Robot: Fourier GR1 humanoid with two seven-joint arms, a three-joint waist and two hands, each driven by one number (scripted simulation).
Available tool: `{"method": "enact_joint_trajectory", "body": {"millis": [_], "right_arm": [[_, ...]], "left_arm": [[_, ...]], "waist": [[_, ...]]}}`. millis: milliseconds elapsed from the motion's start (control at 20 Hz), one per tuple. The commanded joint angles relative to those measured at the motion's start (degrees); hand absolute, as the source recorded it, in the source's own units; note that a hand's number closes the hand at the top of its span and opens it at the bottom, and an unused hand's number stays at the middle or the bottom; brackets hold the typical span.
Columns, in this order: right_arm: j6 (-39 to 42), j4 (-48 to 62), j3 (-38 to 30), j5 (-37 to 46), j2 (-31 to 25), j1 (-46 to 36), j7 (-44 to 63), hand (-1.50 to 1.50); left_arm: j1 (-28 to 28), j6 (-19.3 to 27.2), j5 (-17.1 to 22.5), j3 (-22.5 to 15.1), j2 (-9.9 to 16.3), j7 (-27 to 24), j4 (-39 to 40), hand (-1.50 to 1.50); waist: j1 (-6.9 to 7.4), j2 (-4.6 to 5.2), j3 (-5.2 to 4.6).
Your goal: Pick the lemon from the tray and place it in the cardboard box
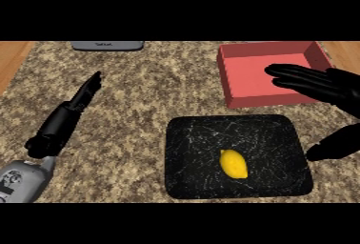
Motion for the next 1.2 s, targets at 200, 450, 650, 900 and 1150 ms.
{"method": "enact_joint_trajectory", "body": {"millis": [200,450,650,900,1150], "right_arm": [[4.2,-12.1,9.8,15.8,-5.3,-2.8,6.5,-1.5],[6.9,-20.0,16.3,24.3,-4.5,-0.8,14.2,-1.5],[9.9,-27.1,19.4,28.4,-1.6,1.9,23.3,-1.5],[16.5,-32.5,20.7,30.8,0.1,5.1,30.9,-1.5],[18.4,-31.0,24.0,36.1,7.4,7.7,35.7,-1.5]], "left_arm": [[-1.3,-1.5,-0.1,1.0,-0.6,1.7,0.9,0.0],[0.3,-1.5,-0.6,2.9,-0.2,1.2,-0.3,0.0],[1.1,-2.6,-2.3,2.7,-2.0,-1.1,1.9,0.0],[0.1,-6.4,-1.8,5.8,-1.7,-3.0,5.8,0.0],[5.4,-3.4,-6.4,4.9,-3.2,0.3,-3.6,0.0]], "waist": [[-0.54,-0.33,-0.14],[-0.36,-0.35,-0.1],[-0.69,-0.24,-0.11],[-0.89,-0.14,-0.11],[0.03,-0.21,-0.05]]}}
